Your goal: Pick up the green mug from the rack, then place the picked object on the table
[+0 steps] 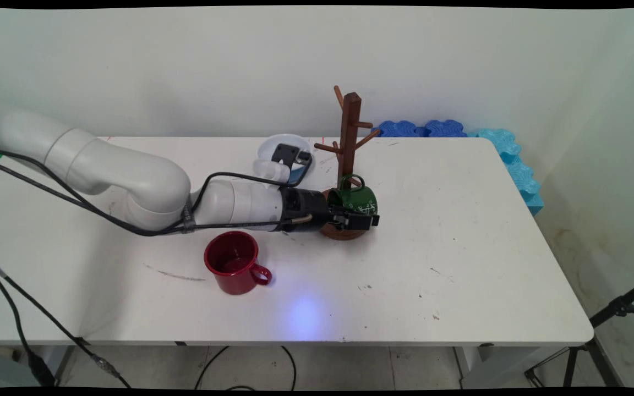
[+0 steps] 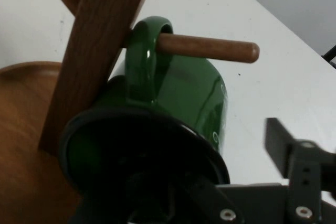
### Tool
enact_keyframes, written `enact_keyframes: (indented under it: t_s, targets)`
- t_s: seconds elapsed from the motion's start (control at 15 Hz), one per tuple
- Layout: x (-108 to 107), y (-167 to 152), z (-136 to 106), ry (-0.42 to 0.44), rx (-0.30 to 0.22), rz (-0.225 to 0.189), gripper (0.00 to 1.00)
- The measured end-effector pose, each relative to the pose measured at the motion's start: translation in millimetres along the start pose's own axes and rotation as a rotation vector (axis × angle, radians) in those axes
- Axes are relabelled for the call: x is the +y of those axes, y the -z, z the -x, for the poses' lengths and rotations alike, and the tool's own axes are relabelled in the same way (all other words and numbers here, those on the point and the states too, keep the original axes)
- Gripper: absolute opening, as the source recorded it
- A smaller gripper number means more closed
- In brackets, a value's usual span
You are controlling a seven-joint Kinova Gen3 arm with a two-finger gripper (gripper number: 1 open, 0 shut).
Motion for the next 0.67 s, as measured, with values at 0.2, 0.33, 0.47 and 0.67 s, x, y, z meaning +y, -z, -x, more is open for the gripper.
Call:
enact_keyframes:
  t_s: [0.2, 0.33, 0.47, 0.67]
  targets:
    - [-0.6, -3.6, 0.3, -0.015, -0.001, 0.007, 0.00]
    - [-1.5, -5.0, 0.5, -0.022, -0.001, 0.010, 0.00]
    - [-2.2, -5.7, 0.7, -0.027, 0.000, 0.012, 0.00]
    - [-2.1, -5.8, 0.5, -0.024, 0.001, 0.017, 0.00]
